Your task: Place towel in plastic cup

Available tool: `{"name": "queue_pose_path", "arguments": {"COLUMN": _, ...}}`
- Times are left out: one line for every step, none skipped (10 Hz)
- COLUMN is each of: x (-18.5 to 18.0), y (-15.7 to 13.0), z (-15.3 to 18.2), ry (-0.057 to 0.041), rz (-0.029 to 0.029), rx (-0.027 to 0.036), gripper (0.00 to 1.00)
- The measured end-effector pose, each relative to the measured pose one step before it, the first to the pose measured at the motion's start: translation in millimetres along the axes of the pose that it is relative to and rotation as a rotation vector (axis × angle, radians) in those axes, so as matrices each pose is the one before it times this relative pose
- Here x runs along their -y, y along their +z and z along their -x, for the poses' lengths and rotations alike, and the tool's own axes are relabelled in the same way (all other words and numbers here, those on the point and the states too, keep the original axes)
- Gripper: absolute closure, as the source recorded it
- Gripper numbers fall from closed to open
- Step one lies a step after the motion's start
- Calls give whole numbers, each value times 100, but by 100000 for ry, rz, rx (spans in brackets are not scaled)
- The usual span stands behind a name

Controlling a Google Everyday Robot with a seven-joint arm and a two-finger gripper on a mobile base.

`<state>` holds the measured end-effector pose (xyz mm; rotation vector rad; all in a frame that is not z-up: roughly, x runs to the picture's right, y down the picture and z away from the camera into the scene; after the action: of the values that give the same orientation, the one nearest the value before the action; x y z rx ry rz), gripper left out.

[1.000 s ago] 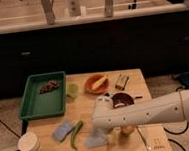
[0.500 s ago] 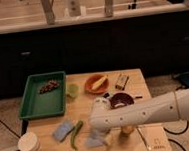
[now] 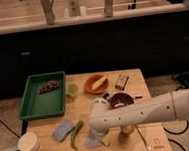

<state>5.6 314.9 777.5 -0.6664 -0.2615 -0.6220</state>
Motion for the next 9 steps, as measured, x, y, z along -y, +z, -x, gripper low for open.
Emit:
{"name": "queue_pose_path", "arguments": {"x": 121, "y": -305, "z": 133, "ry": -240, "rz": -258, "rx": 196, "gripper": 80}}
{"name": "queue_pose_path", "arguments": {"x": 42, "y": -133, "z": 84, "ry": -174, "rz": -37, "rx": 135, "gripper": 91}}
{"name": "queue_pose_path", "arguments": {"x": -152, "y": -69, "z": -26, "ry": -80, "rz": 416, "rx": -153, "gripper": 97}}
{"name": "queue_pose_path", "arguments": {"x": -112, "y": -3, "z": -72, "ry": 85, "rz": 260, "rx": -128, "gripper": 100}}
{"name": "queue_pose_path", "arguments": {"x": -109, "y": -187, "z": -43, "ry": -115, "rz": 207, "rx": 1483, "gripper": 100}}
{"name": "queue_pose_path", "arguments": {"x": -85, "y": -844, "z": -263, "ry": -277, "rz": -1078, "rx": 4144, "gripper": 100}}
{"name": "queue_pose_path", "arguments": {"x": -63, "y": -850, "z": -147, "ry": -225, "rz": -1240, "rx": 3230, "gripper": 100}}
{"name": "queue_pose_path", "arguments": {"x": 29, "y": -915, "z": 42, "ry": -1083, "rz": -1708, "rx": 3384, "gripper": 100}}
{"name": "queue_pose_path", "arguments": {"x": 3, "y": -572, "z": 45, "ry": -751, "rz": -961, "rx": 1810, "gripper": 100}}
